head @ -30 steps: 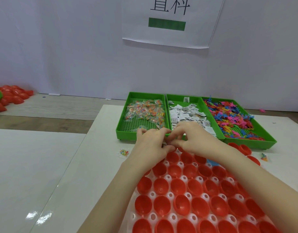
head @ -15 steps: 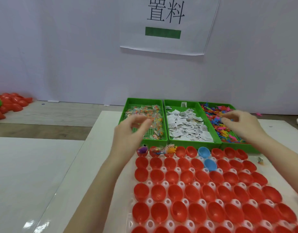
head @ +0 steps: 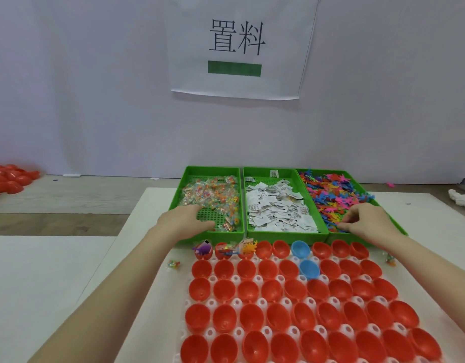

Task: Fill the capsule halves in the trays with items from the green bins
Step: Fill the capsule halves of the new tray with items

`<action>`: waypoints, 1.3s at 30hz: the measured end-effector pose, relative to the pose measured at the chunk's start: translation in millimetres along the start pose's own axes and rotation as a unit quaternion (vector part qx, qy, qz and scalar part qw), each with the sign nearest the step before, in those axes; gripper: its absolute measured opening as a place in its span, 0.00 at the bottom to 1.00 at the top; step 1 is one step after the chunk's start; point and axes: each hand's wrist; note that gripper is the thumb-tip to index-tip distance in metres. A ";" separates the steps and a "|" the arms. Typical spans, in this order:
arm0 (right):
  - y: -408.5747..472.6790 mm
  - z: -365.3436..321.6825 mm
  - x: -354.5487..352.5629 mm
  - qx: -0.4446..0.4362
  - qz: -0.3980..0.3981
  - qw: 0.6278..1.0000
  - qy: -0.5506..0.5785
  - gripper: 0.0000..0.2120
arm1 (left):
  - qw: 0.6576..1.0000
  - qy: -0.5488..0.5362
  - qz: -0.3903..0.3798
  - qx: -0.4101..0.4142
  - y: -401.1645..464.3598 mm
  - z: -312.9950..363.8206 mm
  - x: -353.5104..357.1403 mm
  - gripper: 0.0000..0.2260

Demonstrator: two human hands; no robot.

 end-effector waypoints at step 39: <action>-5.9 -76.1 22.6 -0.065 -0.018 0.997 -0.042 0.09 | 0.744 -0.635 0.140 0.153 -97.9 45.3 2.0 0.05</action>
Point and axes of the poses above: each hand's wrist, its own y-axis towards the middle knuckle, its own x-axis out of the palm, z = x × y, and after that the axes turned 8 degrees about -z, right-handed
